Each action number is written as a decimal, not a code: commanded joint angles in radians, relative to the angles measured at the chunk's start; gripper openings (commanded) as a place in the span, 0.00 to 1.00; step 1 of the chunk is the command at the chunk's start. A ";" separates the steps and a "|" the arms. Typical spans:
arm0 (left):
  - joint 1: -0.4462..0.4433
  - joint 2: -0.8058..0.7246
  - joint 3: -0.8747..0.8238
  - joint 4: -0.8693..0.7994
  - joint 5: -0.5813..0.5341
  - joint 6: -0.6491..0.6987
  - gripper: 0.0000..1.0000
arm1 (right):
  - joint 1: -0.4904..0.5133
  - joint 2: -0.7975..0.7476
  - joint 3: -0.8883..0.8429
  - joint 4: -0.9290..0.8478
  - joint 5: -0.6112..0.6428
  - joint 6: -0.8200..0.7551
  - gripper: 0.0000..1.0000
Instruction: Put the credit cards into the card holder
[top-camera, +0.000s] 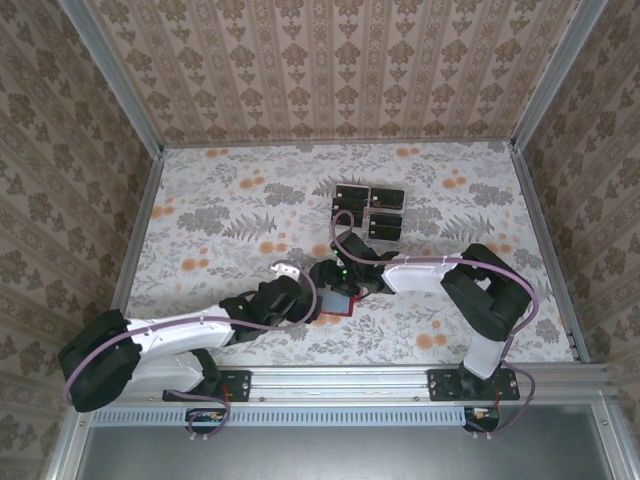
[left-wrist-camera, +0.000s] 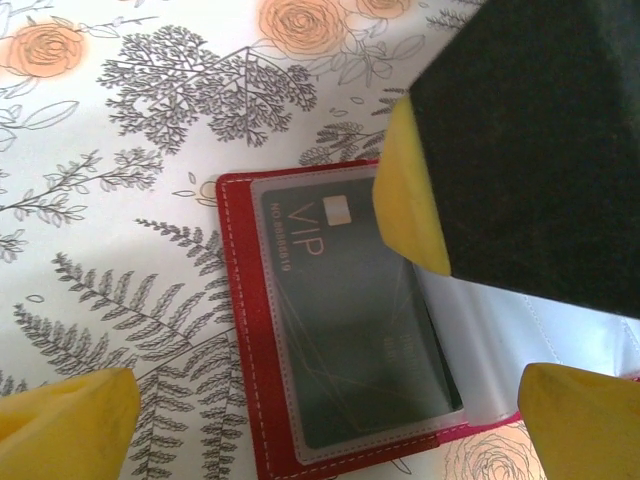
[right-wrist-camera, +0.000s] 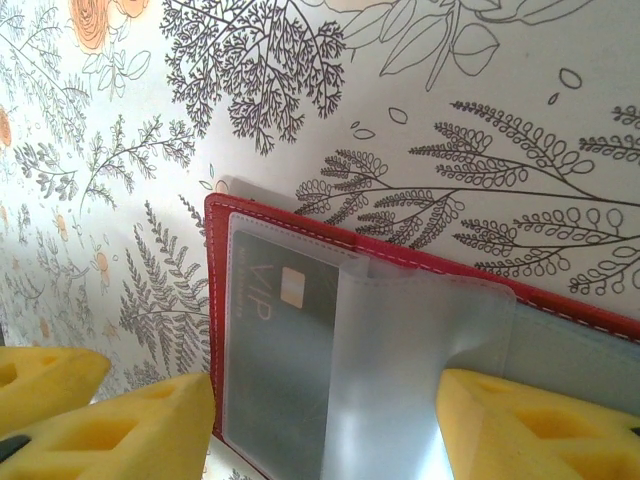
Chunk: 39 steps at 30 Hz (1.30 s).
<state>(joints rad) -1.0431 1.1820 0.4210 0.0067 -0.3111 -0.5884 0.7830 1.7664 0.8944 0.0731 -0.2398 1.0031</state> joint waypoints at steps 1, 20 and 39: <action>-0.014 0.027 0.038 0.038 -0.019 0.049 1.00 | 0.000 0.001 -0.034 -0.022 -0.010 0.025 0.62; -0.025 0.210 0.073 0.018 -0.115 0.040 1.00 | -0.004 -0.053 -0.027 -0.025 -0.024 0.014 0.63; -0.025 0.211 0.038 0.012 -0.140 -0.010 1.00 | -0.012 -0.165 -0.085 -0.077 0.062 -0.034 0.63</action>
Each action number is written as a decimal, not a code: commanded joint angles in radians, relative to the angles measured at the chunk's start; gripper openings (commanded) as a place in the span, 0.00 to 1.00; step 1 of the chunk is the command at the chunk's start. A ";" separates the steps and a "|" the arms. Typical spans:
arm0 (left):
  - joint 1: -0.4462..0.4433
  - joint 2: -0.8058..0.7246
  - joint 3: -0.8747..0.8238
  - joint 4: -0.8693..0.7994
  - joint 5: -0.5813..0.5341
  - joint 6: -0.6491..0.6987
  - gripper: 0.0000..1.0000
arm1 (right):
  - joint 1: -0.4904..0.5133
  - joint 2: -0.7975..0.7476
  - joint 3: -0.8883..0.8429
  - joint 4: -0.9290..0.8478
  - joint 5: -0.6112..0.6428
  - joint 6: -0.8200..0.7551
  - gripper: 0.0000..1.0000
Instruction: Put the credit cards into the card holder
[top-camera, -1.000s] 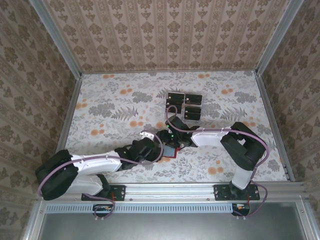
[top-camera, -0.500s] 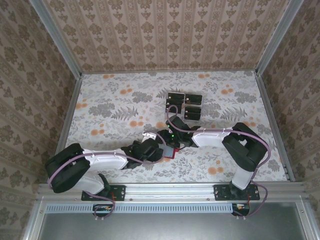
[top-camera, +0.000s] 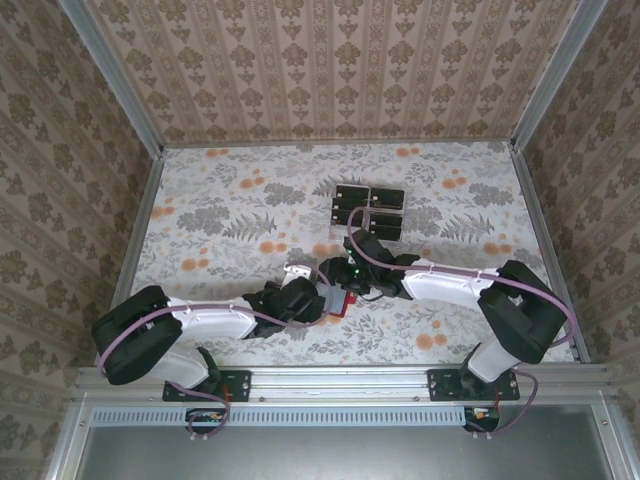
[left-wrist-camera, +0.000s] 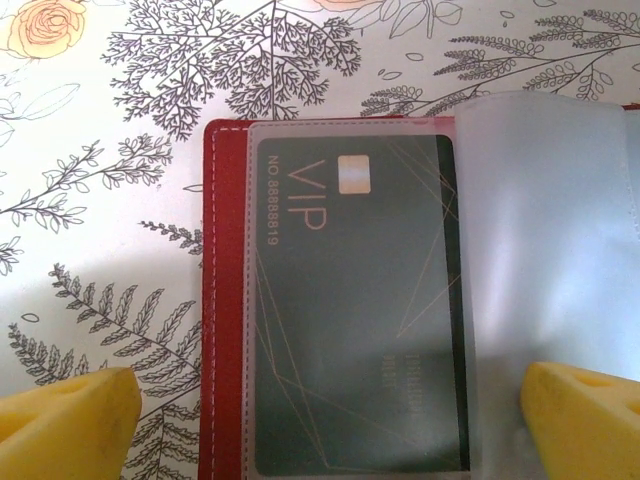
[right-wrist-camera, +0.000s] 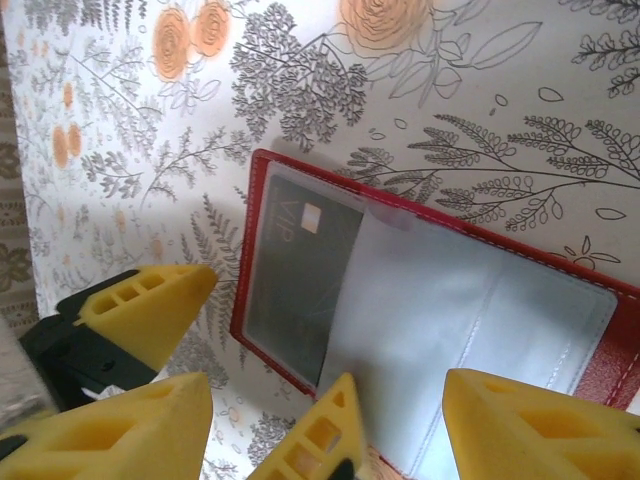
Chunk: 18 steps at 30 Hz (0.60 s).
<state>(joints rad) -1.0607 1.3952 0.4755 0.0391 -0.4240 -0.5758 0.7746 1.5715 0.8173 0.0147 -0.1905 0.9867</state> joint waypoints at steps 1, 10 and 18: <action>-0.007 -0.003 -0.018 -0.020 -0.027 -0.023 1.00 | -0.003 0.040 -0.005 -0.016 0.013 -0.017 0.63; -0.007 -0.009 -0.027 -0.015 -0.031 -0.030 1.00 | -0.003 0.110 -0.002 -0.003 0.016 -0.022 0.63; -0.007 -0.022 -0.031 -0.015 -0.033 -0.029 1.00 | -0.003 0.165 0.016 0.014 -0.002 -0.026 0.63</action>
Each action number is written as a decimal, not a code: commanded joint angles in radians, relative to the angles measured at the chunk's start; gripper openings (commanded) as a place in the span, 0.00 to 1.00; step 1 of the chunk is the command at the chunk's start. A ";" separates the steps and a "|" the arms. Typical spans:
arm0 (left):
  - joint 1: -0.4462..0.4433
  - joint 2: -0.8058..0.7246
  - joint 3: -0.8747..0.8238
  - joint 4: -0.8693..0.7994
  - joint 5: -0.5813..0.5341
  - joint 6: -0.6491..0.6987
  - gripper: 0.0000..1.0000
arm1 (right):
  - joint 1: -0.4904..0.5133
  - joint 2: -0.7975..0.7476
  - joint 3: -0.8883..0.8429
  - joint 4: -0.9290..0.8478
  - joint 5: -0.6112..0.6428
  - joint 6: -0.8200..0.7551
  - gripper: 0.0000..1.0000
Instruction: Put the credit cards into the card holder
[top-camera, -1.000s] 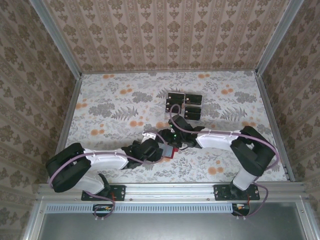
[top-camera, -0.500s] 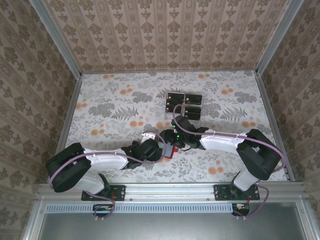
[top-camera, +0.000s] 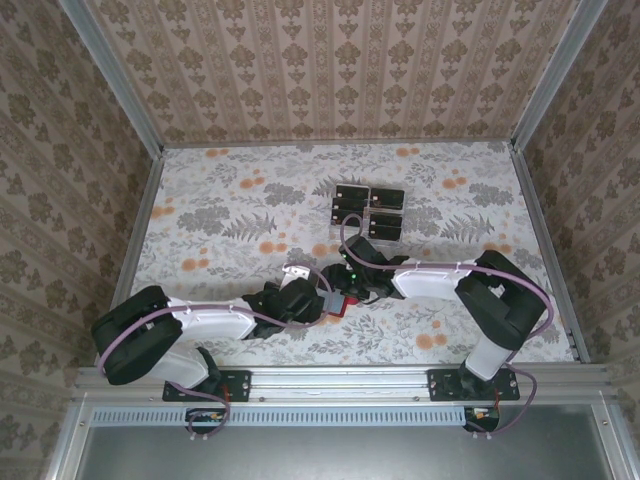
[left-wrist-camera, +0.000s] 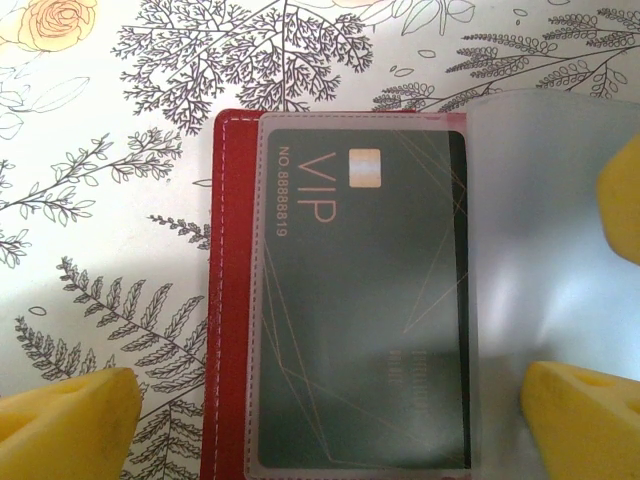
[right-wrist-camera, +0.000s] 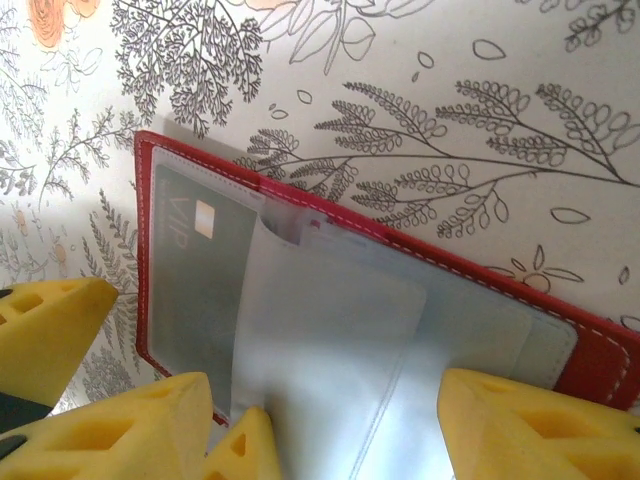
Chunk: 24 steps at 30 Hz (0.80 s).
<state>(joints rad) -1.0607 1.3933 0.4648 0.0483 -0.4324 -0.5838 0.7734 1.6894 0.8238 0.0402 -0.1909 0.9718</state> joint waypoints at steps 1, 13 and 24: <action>-0.007 -0.027 -0.021 -0.028 -0.023 -0.019 1.00 | -0.002 0.050 0.012 -0.009 -0.005 -0.013 0.63; -0.008 -0.268 -0.035 -0.130 -0.058 -0.036 1.00 | -0.004 0.060 0.034 0.021 -0.059 -0.018 0.63; 0.017 -0.495 -0.073 -0.288 -0.143 -0.125 1.00 | 0.031 0.022 0.134 -0.077 -0.062 -0.038 0.63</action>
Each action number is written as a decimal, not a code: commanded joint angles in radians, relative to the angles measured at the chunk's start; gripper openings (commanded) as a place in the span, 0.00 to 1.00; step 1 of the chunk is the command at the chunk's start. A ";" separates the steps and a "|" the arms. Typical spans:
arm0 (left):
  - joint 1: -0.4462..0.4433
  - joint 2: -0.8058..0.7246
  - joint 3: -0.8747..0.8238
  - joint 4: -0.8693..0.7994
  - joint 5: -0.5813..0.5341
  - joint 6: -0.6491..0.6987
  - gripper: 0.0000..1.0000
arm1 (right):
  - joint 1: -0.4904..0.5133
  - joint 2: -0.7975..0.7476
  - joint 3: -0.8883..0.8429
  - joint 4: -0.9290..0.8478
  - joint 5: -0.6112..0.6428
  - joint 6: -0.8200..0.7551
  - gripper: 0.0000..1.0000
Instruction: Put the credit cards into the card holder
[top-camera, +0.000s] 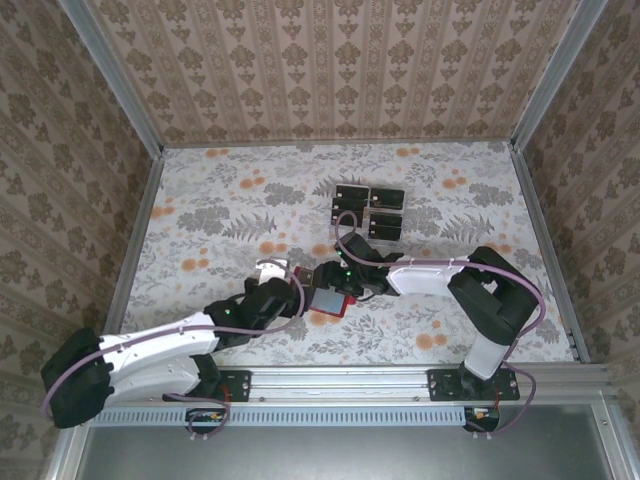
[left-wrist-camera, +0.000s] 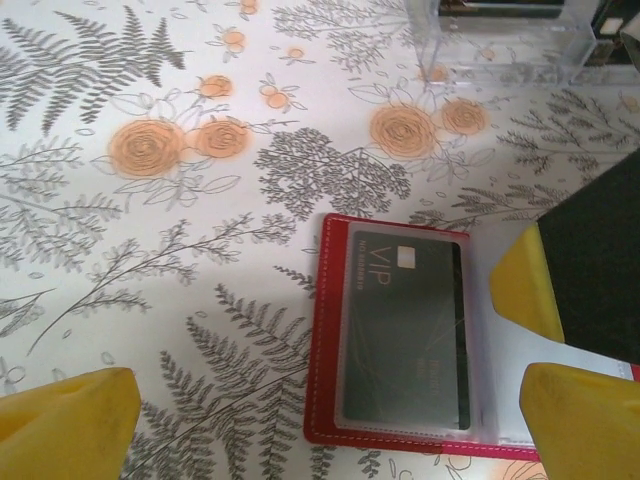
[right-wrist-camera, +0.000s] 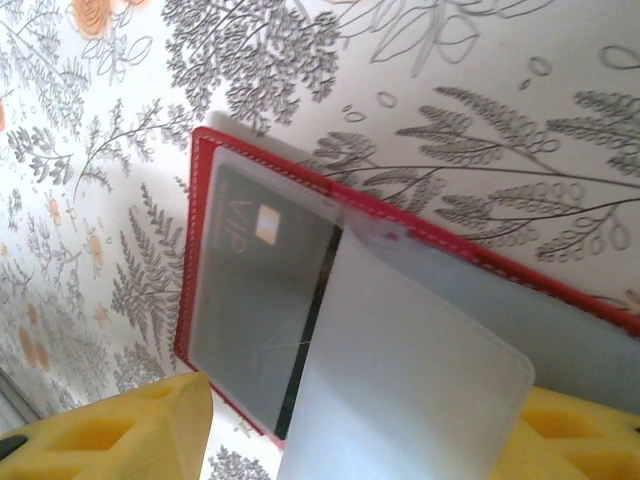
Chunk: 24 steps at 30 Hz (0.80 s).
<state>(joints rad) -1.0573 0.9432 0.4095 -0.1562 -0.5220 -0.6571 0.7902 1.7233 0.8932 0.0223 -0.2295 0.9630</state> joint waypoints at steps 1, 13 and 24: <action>0.018 -0.063 -0.022 -0.095 -0.056 -0.058 1.00 | 0.017 0.002 0.084 -0.071 -0.028 -0.034 0.63; 0.091 -0.275 -0.062 -0.217 -0.060 -0.098 1.00 | 0.026 0.265 0.334 -0.169 -0.079 -0.080 0.63; 0.169 -0.243 -0.076 -0.184 0.034 -0.087 1.00 | 0.001 0.126 0.353 -0.162 -0.136 -0.179 0.63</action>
<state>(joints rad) -0.9066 0.6800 0.3351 -0.3481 -0.5220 -0.7414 0.8051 1.9560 1.2289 -0.1066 -0.3313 0.8558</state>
